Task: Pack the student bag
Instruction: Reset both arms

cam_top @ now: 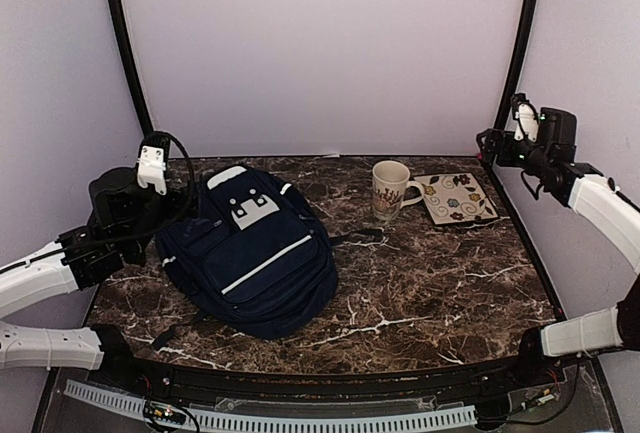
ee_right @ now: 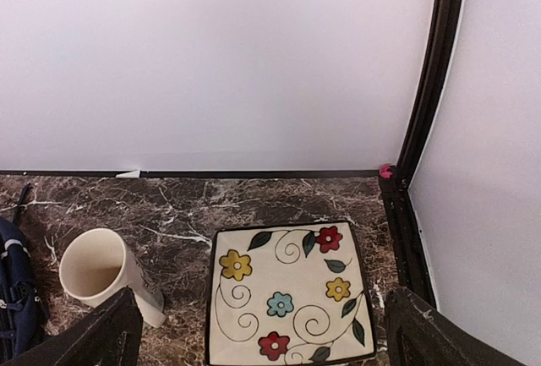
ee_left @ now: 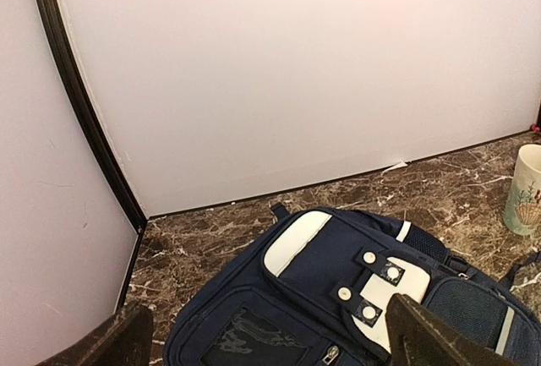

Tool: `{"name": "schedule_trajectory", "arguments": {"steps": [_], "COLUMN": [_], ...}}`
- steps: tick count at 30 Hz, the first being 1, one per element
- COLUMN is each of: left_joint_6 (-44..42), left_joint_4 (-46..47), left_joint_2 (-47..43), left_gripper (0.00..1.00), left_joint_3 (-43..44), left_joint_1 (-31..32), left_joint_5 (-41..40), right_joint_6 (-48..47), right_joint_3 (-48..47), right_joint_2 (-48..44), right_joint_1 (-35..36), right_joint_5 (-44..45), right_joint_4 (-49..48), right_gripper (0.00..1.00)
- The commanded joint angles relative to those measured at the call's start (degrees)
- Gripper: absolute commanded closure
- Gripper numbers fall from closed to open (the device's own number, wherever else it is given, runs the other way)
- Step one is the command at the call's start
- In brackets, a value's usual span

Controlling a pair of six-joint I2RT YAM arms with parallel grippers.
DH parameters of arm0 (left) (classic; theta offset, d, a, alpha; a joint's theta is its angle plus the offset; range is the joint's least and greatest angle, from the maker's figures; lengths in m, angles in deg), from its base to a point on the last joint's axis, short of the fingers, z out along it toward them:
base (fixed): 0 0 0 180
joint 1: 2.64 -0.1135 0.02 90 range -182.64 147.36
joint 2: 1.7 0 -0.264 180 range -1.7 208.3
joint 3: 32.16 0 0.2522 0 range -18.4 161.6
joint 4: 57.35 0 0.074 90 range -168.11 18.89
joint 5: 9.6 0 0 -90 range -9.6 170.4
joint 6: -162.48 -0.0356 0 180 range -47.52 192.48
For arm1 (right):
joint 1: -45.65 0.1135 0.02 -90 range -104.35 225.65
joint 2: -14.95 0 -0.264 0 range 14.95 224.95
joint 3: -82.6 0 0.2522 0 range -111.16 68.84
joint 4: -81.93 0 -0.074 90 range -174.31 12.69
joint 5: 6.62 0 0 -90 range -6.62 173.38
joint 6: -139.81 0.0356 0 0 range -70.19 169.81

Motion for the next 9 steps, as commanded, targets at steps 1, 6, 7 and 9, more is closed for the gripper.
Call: {"name": "schedule_trajectory", "arguments": {"steps": [1,6,7,9], "left_joint_6": [-0.8,-2.4,-2.4,-2.5], "left_joint_4": [1.9,3.1,3.4,4.1], "left_joint_2": [-1.4,-2.2,-2.4,-2.8], "left_gripper": [0.01,0.01,0.01,0.01], "left_joint_3": [-2.2,-2.7,-2.8,-3.2], "left_joint_1": [-0.3,-0.3,-0.3,-0.4], "left_joint_5": [-1.7,-5.1,-5.0,-4.6], "right_joint_6": [0.3,-1.5,-1.5,-1.4], "right_joint_3": [0.5,1.1,1.5,1.7], "right_joint_2": [-0.2,-0.1,-0.1,0.0], "right_joint_1": [-0.6,-0.7,-0.7,-0.7], "right_joint_5": [-2.9,-6.6,-7.2,-7.7], "right_joint_4": [-3.3,-3.3,-3.8,-3.8], "right_gripper": [0.00,0.00,0.00,0.00]}}
